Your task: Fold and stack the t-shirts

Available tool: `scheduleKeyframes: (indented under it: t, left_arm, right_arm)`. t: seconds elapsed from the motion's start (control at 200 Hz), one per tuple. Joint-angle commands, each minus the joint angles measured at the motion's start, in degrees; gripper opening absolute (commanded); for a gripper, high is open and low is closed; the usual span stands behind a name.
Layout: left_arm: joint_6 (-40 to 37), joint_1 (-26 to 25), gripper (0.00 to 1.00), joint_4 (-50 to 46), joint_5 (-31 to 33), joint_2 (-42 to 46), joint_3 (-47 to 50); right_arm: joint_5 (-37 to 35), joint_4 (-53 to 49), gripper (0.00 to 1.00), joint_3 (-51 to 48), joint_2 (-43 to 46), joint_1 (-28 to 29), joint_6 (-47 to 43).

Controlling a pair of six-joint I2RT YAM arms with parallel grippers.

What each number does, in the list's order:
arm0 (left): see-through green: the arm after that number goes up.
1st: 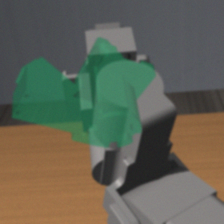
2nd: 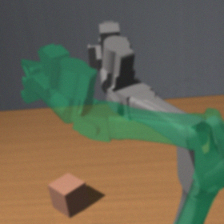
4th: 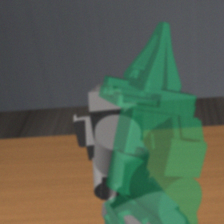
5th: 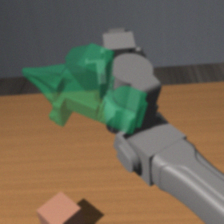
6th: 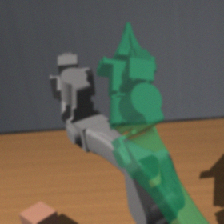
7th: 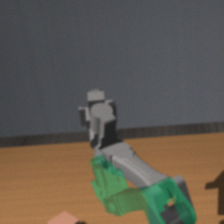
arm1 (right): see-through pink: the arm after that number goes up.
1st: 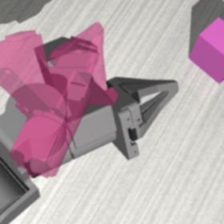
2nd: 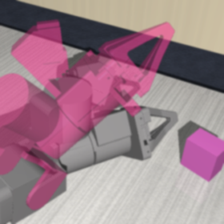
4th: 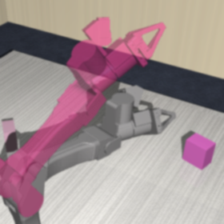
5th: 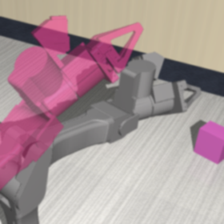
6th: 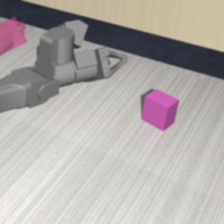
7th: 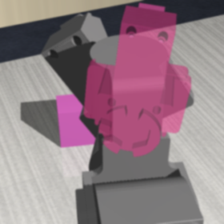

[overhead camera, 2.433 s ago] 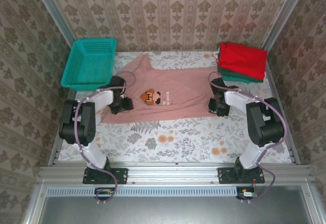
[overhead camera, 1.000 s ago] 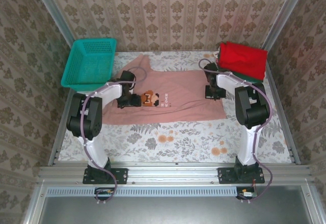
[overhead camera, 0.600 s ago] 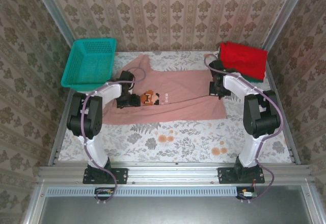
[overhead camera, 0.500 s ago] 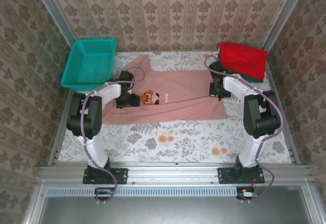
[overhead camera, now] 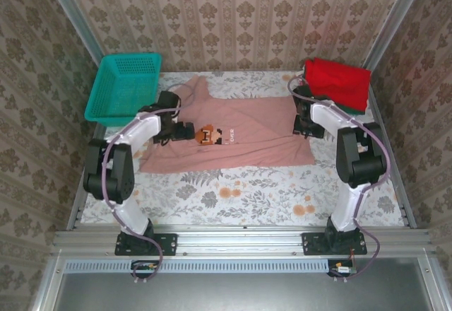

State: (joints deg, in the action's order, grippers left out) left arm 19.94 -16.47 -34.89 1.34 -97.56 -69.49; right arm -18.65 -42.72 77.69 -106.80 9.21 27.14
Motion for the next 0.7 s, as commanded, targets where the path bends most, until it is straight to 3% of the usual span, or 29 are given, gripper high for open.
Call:
scheduleKeyframes:
  t: [0.0, 0.14, 0.27, 0.405, 0.53, 0.695]
  left_arm:
    - [0.6, -0.7, 1.00, 0.1, 0.2, 6.3, 2.2]
    - [0.9, -0.7, 1.00, 7.7, -4.2, 10.6, 10.2]
    - [2.2, 1.5, 0.99, 12.3, -7.6, 10.0, 14.2]
    - [2.7, 3.6, 0.79, 12.5, -9.6, 5.3, 13.5]
    - [2.8, 4.0, 0.74, 12.7, -10.0, 2.4, 11.8]
    - [2.5, 4.1, 0.57, 12.8, -10.8, -1.1, 9.3]
  right_arm:
    - [-3.6, -2.4, 0.66, -3.9, 8.5, 3.2, 0.4]
    - [2.1, 2.3, 0.61, -14.3, 14.3, 7.2, 4.4]
    - [6.2, 6.2, 0.54, -18.4, 12.2, 7.5, 6.8]
    - [7.1, 4.8, 0.52, -18.7, 8.4, 7.5, 8.3]
    - [8.0, 5.7, 0.52, -22.5, 10.5, 7.9, 9.8]
    - [6.8, 3.8, 0.53, -25.6, 12.4, 8.0, 11.2]
